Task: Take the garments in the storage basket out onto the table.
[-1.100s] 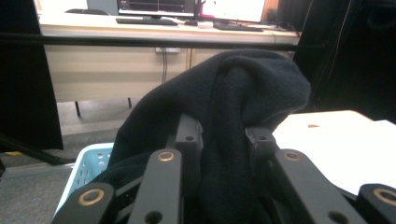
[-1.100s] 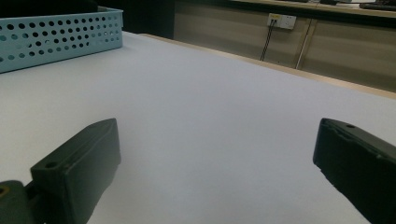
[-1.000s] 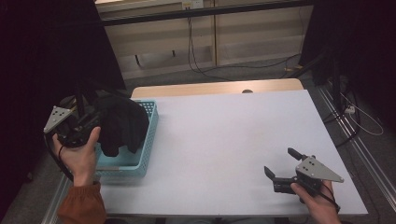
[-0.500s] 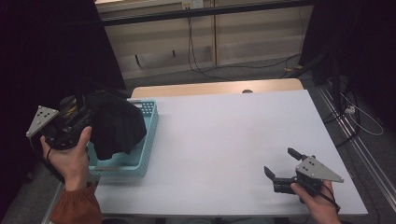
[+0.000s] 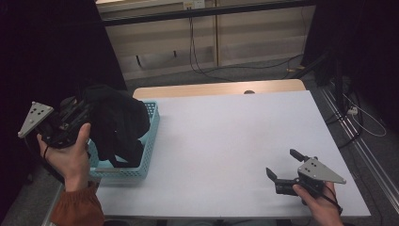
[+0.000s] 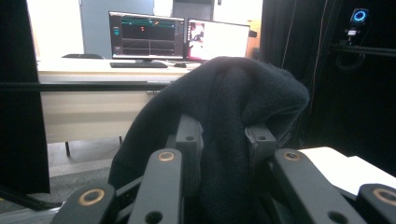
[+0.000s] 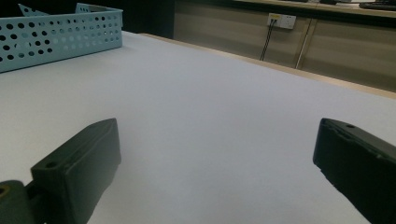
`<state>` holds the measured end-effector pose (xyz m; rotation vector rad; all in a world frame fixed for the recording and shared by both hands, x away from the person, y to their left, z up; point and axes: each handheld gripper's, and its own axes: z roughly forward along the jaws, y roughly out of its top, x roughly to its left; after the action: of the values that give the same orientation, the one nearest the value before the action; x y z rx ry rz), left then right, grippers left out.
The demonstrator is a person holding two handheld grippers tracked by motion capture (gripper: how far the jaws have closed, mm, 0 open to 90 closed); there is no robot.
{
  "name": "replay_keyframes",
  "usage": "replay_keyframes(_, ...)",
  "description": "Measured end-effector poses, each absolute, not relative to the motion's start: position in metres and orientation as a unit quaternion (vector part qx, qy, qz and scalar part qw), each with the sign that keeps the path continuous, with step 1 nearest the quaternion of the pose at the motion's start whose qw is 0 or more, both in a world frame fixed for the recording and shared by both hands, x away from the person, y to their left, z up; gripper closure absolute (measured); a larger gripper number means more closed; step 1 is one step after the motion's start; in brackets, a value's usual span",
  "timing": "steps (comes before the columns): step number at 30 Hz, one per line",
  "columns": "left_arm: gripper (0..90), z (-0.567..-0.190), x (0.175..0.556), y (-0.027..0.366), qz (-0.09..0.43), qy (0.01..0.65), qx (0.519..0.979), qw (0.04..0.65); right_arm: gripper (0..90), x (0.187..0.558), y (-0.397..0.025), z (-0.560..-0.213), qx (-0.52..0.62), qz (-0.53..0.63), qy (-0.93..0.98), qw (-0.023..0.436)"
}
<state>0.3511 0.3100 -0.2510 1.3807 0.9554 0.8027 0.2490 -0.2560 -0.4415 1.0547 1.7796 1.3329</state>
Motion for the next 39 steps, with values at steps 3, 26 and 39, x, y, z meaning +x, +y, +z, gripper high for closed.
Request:
replay_keyframes(3, 72.8, -0.248, 0.353, 0.308, 0.347, 0.41, 0.594, 0.599, 0.0, 0.249, -0.256, -0.441, 0.404, 0.511, 0.682, 0.333)
replay_keyframes(26, 72.9, -0.213, 0.367, 0.288, 0.354, 0.384, 0.578, 0.626, 0.0, 0.249, -0.256, -0.442, 0.403, 0.511, 0.682, 0.333)
replay_keyframes(39, 72.8, -0.202, 0.372, 0.284, 0.37, 0.374, 0.547, 0.652, 0.0, 0.249, -0.256, -0.442, 0.402, 0.511, 0.683, 0.333)
